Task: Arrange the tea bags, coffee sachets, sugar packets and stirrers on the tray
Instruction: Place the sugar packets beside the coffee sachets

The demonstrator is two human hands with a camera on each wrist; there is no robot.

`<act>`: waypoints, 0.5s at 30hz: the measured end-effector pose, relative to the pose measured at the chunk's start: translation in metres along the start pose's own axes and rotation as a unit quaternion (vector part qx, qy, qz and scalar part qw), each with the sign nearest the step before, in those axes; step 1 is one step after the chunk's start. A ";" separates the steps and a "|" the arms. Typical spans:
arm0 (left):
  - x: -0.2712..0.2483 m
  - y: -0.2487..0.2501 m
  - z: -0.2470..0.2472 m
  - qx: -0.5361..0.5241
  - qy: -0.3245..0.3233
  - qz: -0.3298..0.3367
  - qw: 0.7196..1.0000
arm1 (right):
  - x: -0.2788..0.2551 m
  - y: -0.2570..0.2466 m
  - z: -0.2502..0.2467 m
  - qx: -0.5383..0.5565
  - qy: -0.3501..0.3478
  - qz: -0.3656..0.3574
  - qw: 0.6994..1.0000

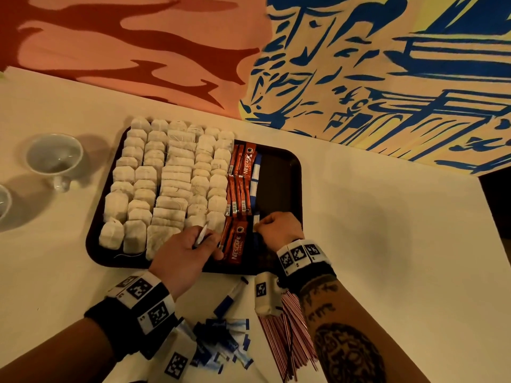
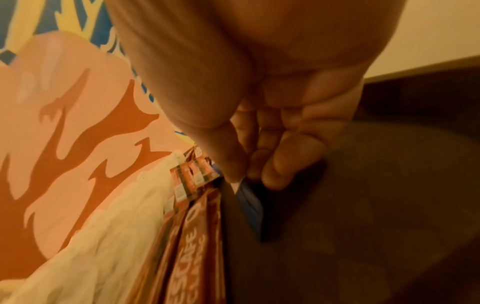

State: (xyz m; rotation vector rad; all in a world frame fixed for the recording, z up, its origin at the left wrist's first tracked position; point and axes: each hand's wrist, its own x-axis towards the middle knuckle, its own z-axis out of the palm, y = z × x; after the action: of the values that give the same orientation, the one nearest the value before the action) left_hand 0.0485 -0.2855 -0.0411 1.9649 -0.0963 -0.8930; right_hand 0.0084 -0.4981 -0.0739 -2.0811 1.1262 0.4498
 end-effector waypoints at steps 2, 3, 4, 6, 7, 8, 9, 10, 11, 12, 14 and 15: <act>0.000 0.000 0.000 0.000 0.001 -0.004 1.000 | -0.003 0.000 0.003 0.006 0.010 -0.001 1.000; 0.000 0.000 0.000 -0.001 0.001 -0.006 1.000 | -0.003 0.000 0.004 0.008 0.016 -0.003 1.000; 0.000 0.000 0.000 -0.003 0.001 -0.006 1.000 | -0.004 -0.001 0.004 0.007 0.019 -0.006 1.000; 0.001 0.000 0.000 -0.003 0.000 -0.007 1.000 | -0.002 -0.002 0.004 0.003 0.023 -0.006 1.000; 0.000 0.001 0.000 -0.001 0.002 -0.009 1.000 | -0.002 -0.002 0.004 0.001 0.024 -0.005 1.000; 0.000 0.001 0.001 0.000 0.004 -0.009 1.000 | -0.002 -0.003 0.004 -0.002 0.026 -0.003 1.000; 0.001 0.001 0.001 0.000 0.005 -0.008 1.000 | -0.002 -0.003 0.004 -0.006 0.028 -0.002 1.000; 0.000 0.001 0.002 0.000 0.007 -0.007 1.000 | -0.002 -0.003 0.004 -0.012 0.027 0.000 1.000; 0.000 0.001 0.002 0.001 0.008 -0.006 1.000 | -0.003 -0.002 0.004 -0.018 0.026 0.000 1.000; 0.000 0.001 0.002 0.002 0.008 -0.005 1.000 | -0.003 -0.001 0.005 -0.024 0.023 0.000 0.999; 0.000 0.002 0.003 0.002 0.008 -0.004 1.000 | -0.005 0.001 0.007 -0.026 0.019 -0.003 0.999; 0.000 0.002 0.004 0.003 0.008 -0.003 1.000 | -0.006 0.001 0.008 -0.024 0.016 -0.006 1.000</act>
State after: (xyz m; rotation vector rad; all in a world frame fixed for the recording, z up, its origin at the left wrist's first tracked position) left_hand 0.0466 -0.2891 -0.0407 1.9784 -0.0839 -0.8818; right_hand 0.0045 -0.4894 -0.0768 -2.1426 1.1315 0.4431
